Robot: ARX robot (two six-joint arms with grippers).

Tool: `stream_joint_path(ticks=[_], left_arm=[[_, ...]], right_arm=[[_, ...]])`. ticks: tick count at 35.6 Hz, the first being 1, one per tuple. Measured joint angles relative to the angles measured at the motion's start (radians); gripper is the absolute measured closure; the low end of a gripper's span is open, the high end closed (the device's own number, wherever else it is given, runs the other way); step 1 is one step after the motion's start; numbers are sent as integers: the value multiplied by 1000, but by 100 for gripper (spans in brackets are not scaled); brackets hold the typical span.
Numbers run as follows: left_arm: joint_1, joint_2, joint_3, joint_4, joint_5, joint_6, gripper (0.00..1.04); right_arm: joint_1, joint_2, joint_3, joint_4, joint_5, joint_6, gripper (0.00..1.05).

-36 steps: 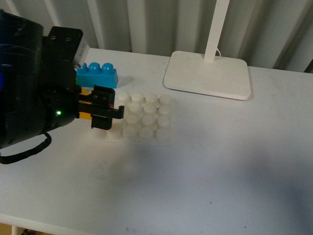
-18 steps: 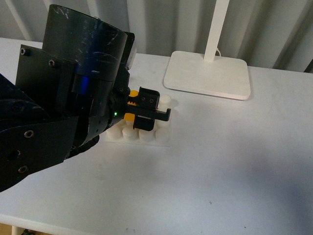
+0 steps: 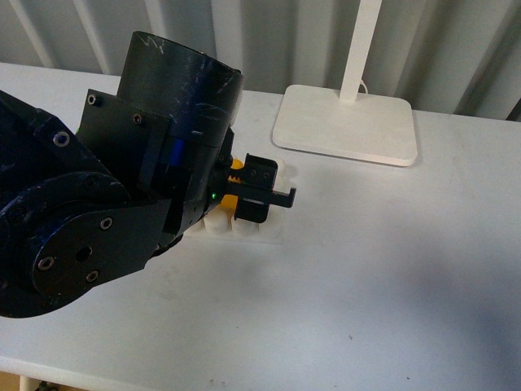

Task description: Insert yellow block into base center

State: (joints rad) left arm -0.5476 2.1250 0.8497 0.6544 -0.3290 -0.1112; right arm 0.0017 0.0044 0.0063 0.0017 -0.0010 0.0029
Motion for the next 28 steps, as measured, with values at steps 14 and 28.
stream_joint_path(ticks=[14, 28], left_arm=[[-22, 10, 22, -18, -5, -29, 39], [-30, 16, 36, -47, -10, -103, 39]], right_arm=[[0, 0, 0, 0, 0, 0, 9], [0, 0, 0, 0, 0, 0, 9]])
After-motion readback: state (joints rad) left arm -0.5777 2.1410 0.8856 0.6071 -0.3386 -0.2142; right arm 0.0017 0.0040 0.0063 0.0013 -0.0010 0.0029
